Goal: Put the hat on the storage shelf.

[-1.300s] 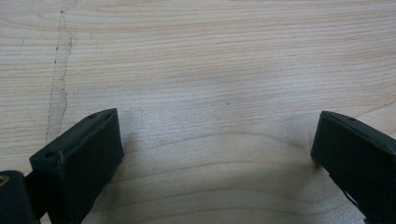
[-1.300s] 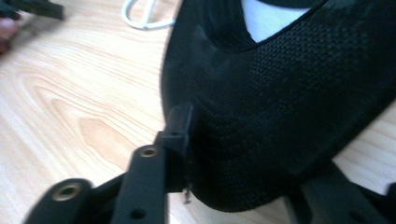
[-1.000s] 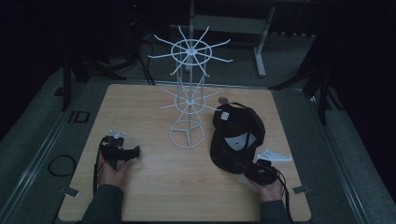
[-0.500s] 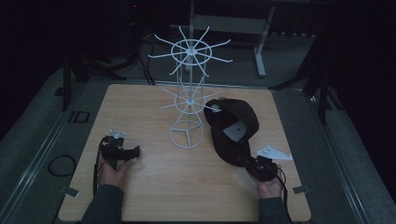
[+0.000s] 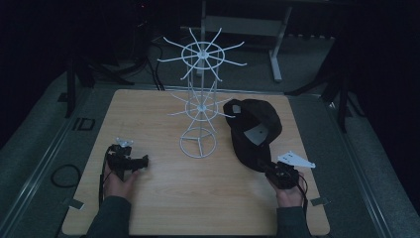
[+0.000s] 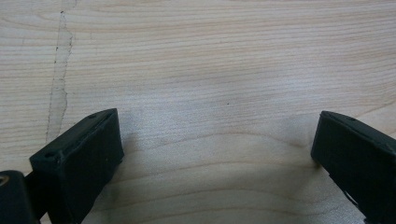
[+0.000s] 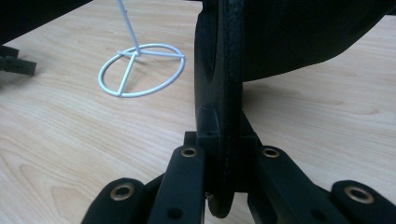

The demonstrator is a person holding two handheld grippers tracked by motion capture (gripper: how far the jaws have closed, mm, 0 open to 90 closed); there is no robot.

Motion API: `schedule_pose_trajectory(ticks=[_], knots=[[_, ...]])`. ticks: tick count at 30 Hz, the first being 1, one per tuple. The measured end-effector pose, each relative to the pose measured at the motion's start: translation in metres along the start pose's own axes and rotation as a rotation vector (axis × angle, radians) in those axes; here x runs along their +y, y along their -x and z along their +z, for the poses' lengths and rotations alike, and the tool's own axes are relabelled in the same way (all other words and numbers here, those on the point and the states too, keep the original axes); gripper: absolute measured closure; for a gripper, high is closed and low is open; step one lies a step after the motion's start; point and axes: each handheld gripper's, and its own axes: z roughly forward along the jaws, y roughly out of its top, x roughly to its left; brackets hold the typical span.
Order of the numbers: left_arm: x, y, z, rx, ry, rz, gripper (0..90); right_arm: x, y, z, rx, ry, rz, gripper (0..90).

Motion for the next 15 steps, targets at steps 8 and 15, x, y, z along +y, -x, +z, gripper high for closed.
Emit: schedule_pose_trajectory(ticks=[8,15], knots=[[0.000,0.000,0.000,-0.001,0.000,0.001,2.2,0.008,0.005,-0.001,-0.026,0.010,-0.019,86.7],[0.000,0.000,0.000,-0.001,-0.003,0.004,2.2,0.017,0.010,-0.001,-0.045,0.012,-0.051,86.7]])
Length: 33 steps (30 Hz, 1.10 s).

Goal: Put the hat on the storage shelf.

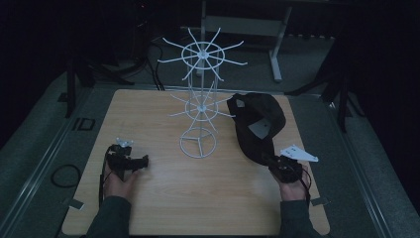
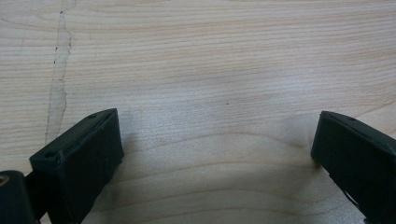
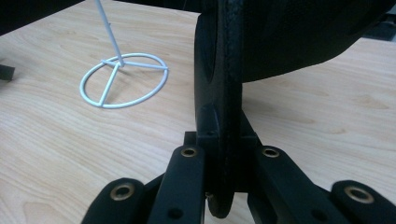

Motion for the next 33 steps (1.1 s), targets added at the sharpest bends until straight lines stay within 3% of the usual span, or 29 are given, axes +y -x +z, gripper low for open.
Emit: schedule_pose_trajectory(ticks=[15,25,33], knots=[[0.000,0.000,0.000,-0.002,-0.001,-0.001,2.2,0.018,0.011,-0.007,-0.054,0.041,-0.018,86.7],[0.000,0.000,0.000,-0.001,0.001,-0.003,2.2,0.029,0.011,-0.006,-0.060,0.064,-0.033,86.6],[0.000,0.000,0.000,-0.002,0.001,-0.003,2.2,0.044,0.009,-0.005,-0.059,0.089,-0.076,86.7]])
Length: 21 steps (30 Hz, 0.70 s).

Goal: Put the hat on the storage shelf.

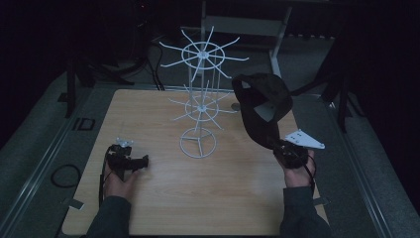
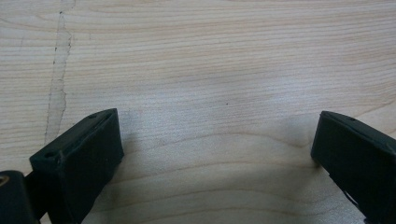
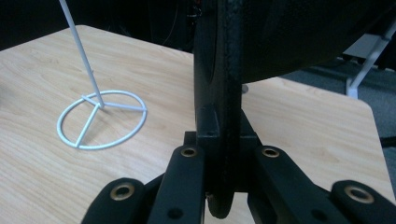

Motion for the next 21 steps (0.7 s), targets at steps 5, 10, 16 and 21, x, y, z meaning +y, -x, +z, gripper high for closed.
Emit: schedule_pose_trajectory(ticks=[5,10,16,21], knots=[[0.000,0.000,0.000,0.000,-0.001,0.002,2.2,0.008,-0.002,0.001,0.001,0.014,-0.015,86.7],[0.000,0.000,0.000,0.000,0.001,-0.001,2.2,0.014,-0.003,0.002,0.005,0.028,-0.021,86.7],[0.000,0.000,0.000,0.000,0.001,0.000,2.2,0.019,-0.004,0.002,0.011,0.041,-0.029,86.6],[0.000,0.000,0.000,-0.001,-0.001,0.000,2.2,0.024,-0.005,0.001,0.013,0.057,-0.034,86.7]])
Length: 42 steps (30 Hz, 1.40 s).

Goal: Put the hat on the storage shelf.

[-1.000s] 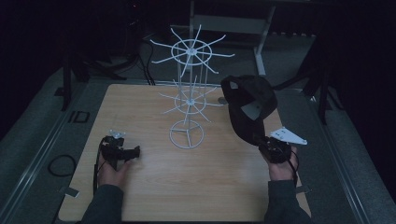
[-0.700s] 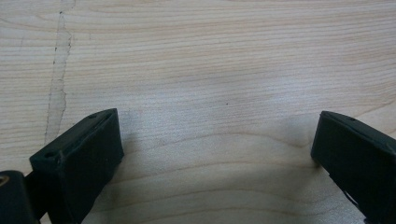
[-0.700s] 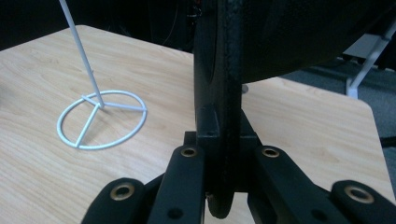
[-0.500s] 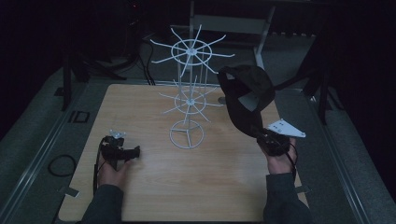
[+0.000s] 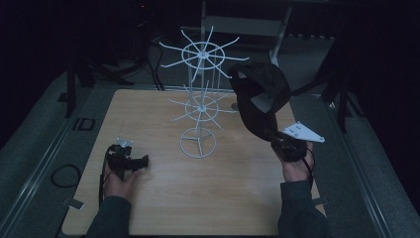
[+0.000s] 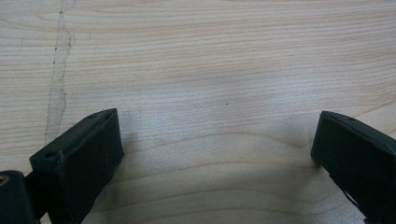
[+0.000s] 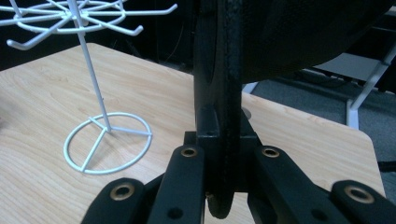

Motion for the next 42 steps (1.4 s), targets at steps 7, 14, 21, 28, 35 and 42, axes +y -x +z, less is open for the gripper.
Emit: schedule_pose_trajectory(ticks=[7,14,21,28,35,42], knots=[[0.000,0.000,0.000,0.000,0.000,0.000,2.2,0.005,-0.001,0.000,0.003,0.018,-0.006,86.7],[0.000,0.000,0.000,-0.001,-0.002,0.000,2.2,0.009,-0.002,0.000,0.003,0.029,-0.011,86.6],[0.000,0.000,0.000,-0.001,0.001,0.000,2.2,0.013,-0.004,0.001,0.004,0.043,-0.018,86.6],[0.000,0.000,0.000,-0.002,0.001,-0.001,2.2,0.016,-0.004,0.001,0.003,0.056,-0.015,86.6],[0.000,0.000,0.000,-0.002,0.000,0.000,2.2,0.017,-0.004,0.000,-0.002,0.069,-0.013,86.6],[0.000,0.000,0.000,-0.002,0.001,0.000,2.2,0.019,-0.004,0.001,-0.004,0.080,-0.011,86.6]])
